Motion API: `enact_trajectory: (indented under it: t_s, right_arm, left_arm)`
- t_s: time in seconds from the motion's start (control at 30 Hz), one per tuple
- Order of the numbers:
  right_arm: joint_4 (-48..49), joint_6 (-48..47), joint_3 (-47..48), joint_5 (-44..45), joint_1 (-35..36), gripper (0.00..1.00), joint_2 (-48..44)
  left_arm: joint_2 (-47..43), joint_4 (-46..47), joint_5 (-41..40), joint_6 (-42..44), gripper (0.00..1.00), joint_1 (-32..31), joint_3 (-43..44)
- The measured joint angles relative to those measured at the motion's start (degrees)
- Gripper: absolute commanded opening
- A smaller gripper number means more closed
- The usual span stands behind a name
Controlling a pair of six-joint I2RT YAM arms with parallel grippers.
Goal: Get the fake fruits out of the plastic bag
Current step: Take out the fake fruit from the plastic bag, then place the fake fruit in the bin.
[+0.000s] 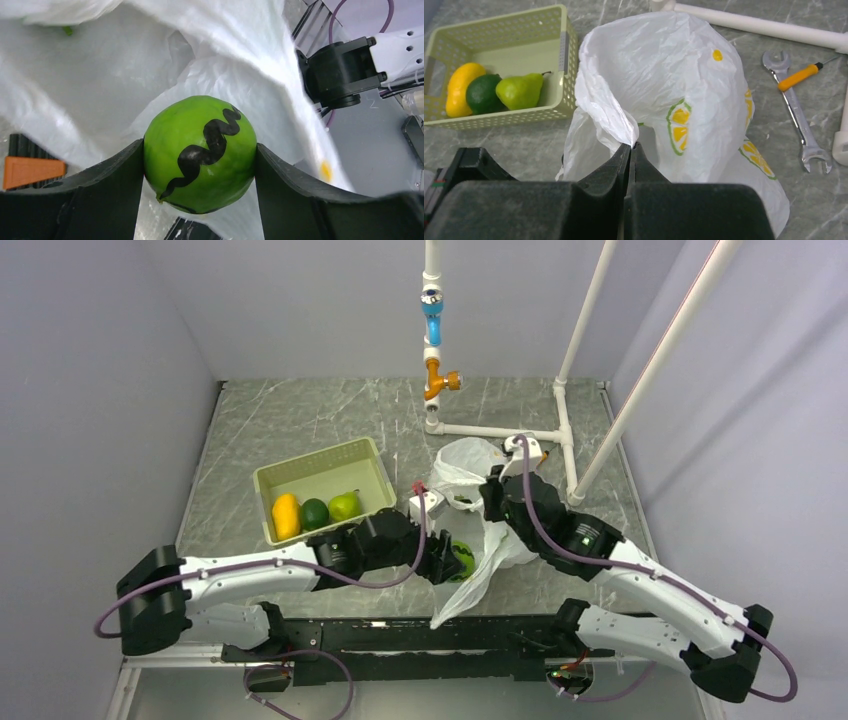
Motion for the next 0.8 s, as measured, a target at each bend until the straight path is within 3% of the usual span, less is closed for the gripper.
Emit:
enact_trajectory:
  t_s: [0.23, 0.4, 0.8]
  right_arm:
    - [0.17, -0.96, -0.94, 1.25, -0.04, 0.0, -5.31]
    - [-0.07, -1.05, -1.86, -0.37, -0.09, 0.0, -3.89]
    - [-2.89, 0.09, -8.44, -10.67, -0.09, 0.0, -9.11]
  left_arm:
    - [-6.99, -1.03, -1.01, -0.17, 0.17, 0.02, -5.79]
    - [-14.58, -3.85, -2.86, -0.09, 0.0, 0.02, -5.9]
    - [-25.31, -25.99, -18.8, -2.23, 0.0, 1.9, 3.43]
